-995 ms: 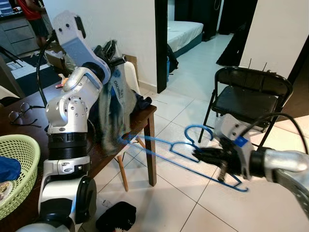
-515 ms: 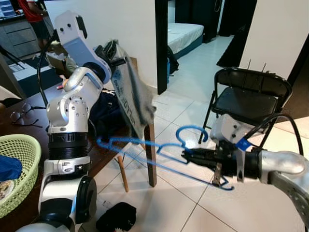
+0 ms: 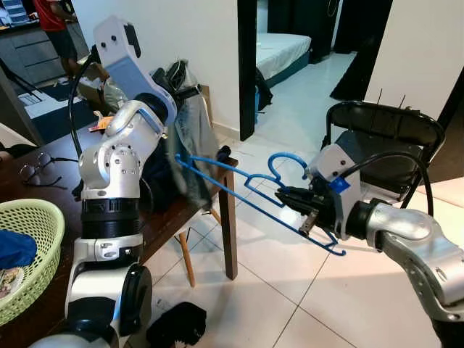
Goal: Hang hanger
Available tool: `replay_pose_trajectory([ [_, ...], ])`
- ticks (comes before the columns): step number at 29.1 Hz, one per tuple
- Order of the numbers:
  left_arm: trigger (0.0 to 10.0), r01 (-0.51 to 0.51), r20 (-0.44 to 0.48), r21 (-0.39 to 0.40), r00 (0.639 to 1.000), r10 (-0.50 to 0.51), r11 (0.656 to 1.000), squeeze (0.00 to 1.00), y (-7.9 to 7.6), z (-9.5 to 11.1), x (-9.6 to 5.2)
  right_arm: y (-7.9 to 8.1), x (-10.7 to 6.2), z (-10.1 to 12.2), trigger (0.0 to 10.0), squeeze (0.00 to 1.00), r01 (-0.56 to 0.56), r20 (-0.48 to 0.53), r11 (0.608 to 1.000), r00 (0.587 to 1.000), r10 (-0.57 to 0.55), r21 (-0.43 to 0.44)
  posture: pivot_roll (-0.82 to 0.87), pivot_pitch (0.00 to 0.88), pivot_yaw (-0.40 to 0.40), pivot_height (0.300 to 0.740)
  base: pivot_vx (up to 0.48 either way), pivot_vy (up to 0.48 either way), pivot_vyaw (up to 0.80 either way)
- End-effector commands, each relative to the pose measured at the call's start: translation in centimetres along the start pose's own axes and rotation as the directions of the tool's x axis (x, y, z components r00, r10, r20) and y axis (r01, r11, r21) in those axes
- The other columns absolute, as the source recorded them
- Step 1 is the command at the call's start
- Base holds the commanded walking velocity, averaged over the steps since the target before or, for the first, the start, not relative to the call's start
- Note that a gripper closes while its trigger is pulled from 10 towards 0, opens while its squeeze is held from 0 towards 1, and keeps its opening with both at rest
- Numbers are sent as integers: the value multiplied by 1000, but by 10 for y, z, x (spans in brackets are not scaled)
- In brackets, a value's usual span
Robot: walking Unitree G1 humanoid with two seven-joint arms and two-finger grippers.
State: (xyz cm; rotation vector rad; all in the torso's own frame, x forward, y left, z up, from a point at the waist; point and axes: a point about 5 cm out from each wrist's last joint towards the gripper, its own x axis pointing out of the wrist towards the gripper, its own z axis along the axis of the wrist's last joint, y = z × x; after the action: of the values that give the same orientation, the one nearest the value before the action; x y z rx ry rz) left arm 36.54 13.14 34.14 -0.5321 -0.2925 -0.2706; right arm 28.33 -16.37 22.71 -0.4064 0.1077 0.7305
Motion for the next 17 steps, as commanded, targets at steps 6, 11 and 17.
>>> replay_pose_trajectory([
  [6, 10000, 16, 19, -18, 1000, -16, 1000, 0, -7, 7, 1, -17, 7, -1, 10000, 0, 166, -25, 986, 986, -166, 14, 31, 11, 102, 735, 0, 0, 0],
  [11, 10000, 18, 17, -21, 1000, -18, 1000, 0, -7, 7, 1, -33, 4, -3, 10000, 0, 284, -47, 958, 958, -283, 29, 31, 12, 104, 735, 0, 0, 0],
  [17, 10000, 23, 13, -25, 1000, -23, 999, 0, -9, 6, 2, -37, 1, -3, 10000, 0, 305, -47, 952, 952, -303, 39, 30, 13, 107, 735, 0, 0, 0],
])
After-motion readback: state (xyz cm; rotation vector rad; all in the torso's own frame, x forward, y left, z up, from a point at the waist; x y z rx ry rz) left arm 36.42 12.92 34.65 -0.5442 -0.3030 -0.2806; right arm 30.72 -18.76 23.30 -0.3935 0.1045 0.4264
